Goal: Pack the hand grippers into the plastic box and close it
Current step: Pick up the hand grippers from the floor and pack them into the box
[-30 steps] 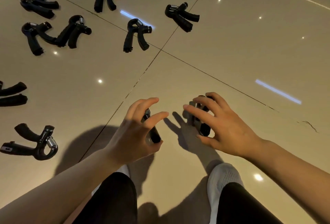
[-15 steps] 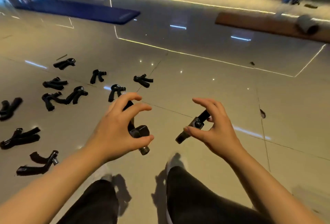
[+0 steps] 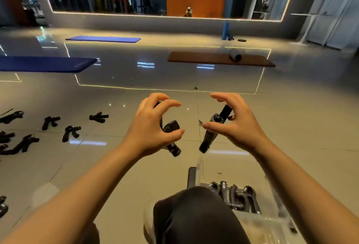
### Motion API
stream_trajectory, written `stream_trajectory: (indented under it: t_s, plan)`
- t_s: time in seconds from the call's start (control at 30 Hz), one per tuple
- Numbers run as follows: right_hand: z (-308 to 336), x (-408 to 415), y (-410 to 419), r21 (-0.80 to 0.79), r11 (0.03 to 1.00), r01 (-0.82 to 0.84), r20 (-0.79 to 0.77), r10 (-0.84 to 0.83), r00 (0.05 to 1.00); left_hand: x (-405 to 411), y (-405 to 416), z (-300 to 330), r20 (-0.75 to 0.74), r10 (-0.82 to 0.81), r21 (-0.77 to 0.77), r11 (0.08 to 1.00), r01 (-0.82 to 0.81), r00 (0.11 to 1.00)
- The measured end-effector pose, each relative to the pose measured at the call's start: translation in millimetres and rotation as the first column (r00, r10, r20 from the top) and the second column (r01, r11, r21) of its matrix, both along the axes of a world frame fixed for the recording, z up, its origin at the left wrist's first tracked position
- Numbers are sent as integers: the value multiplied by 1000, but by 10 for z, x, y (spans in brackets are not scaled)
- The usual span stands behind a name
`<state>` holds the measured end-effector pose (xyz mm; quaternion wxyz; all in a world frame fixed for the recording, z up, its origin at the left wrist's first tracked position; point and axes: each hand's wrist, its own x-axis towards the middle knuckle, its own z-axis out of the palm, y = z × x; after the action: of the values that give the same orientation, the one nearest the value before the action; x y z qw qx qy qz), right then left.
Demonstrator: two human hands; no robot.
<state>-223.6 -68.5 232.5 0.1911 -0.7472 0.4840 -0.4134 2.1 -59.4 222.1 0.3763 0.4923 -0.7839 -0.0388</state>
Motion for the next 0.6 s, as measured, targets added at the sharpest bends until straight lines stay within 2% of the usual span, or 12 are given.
stream_trajectory:
  t_s: [0.17,0.3,0.47,0.6]
  plan:
    - [152,-793,429,43,995,95,30,-96,995,-756,82,30,25,-90,6,996,90,996]
    - [55,-1361,712,83,980,180,31,-183,983,-1425,120,-219,49,-211,81,975,207,976]
    - [-392,-1851,896,229,941,248,18,-259,966,-2079,274,-767,53,-308,228,930,289,950]
    - [-943,-2197,948,322,869,375,-10,-393,919,-2429,263,-963,105,-370,299,897,326,923]
